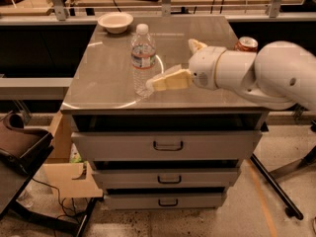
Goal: Move water bottle near paper bowl
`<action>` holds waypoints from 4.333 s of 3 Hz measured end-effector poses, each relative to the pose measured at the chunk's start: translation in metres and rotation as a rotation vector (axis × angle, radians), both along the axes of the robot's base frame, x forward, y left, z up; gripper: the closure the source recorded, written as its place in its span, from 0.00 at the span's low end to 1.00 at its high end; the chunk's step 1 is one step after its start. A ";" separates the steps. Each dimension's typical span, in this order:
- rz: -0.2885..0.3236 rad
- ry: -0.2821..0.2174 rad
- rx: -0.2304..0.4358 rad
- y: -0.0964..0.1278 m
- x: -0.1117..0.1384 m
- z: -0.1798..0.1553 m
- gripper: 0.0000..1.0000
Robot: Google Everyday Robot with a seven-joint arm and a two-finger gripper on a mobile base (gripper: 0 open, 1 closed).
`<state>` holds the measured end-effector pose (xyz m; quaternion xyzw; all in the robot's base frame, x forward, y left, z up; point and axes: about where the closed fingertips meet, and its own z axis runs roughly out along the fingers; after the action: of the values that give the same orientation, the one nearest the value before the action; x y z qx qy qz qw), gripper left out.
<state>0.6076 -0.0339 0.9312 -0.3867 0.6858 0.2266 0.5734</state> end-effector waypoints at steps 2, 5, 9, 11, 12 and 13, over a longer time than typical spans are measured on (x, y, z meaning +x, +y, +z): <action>0.050 -0.021 0.169 0.032 0.014 -0.023 0.00; 0.123 -0.092 0.250 0.055 0.027 -0.017 0.18; 0.157 -0.113 0.243 0.066 0.026 -0.009 1.00; 0.116 -0.075 0.247 0.063 0.043 -0.007 1.00; 0.046 -0.024 0.242 0.064 0.075 0.010 1.00; 0.005 0.035 0.226 0.086 0.105 0.031 1.00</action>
Offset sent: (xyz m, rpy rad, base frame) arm 0.0234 0.0449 -0.0339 0.2517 -0.0314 0.0751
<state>0.7129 0.0522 0.9621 -0.3172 0.6648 0.3106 0.6008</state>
